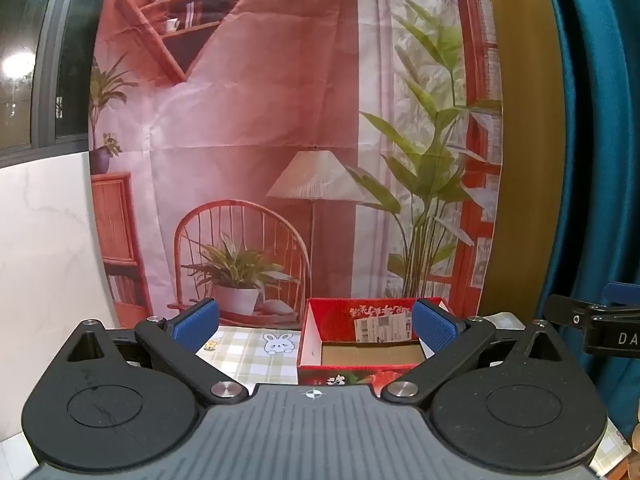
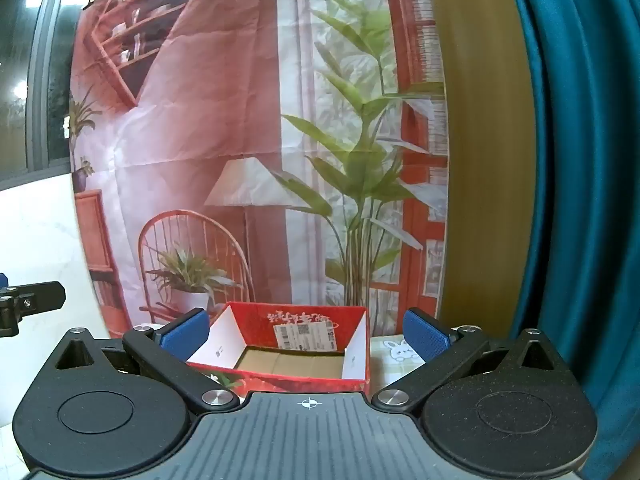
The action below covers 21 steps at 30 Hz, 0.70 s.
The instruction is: Organize soft objects
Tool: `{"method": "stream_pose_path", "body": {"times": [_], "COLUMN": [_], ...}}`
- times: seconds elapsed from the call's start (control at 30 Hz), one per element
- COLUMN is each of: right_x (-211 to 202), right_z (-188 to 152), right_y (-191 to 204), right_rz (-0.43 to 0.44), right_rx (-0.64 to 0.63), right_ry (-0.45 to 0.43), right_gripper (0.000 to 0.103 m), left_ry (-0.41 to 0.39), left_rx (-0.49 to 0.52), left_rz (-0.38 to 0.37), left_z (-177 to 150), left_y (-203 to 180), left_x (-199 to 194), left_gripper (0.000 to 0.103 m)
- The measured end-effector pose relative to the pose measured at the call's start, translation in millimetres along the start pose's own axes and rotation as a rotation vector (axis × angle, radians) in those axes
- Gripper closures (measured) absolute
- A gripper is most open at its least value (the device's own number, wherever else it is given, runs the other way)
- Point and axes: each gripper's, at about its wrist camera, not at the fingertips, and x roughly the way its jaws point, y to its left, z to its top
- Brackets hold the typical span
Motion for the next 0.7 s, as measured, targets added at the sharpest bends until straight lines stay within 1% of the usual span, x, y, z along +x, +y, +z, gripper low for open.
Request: {"method": "stream_pose_path", "body": {"times": [0.03,0.07,0.23,0.33,0.7], "right_x": [0,0,-2,0,2], "right_z": [0,0,1,0,2], "right_y": [0,0,0,1,0], "right_rz": [0.000,-0.001,-0.002,-0.005,-0.006], "right_rx": [-0.002,-0.004,0.005,-0.002,0.007], "right_ry": [0.002,0.002,-0.001,0.006,0.010], "right_gripper": [0.000,0.000,0.000,0.000,0.000], "left_ry": [-0.003,0.041,0.043,0.045,0.048], "left_rx": [0.002,-0.029,-0.030,-0.031,-0.029], "left_rz": [0.001,-0.012,-0.012,-0.011,-0.014], "left_z": [0,2,2,-5,0], "left_y": [-2,3,2,0,1], "left_x": [-2,4,3,2,8], "left_gripper": [0.000,0.000,0.000,0.000,0.000]}}
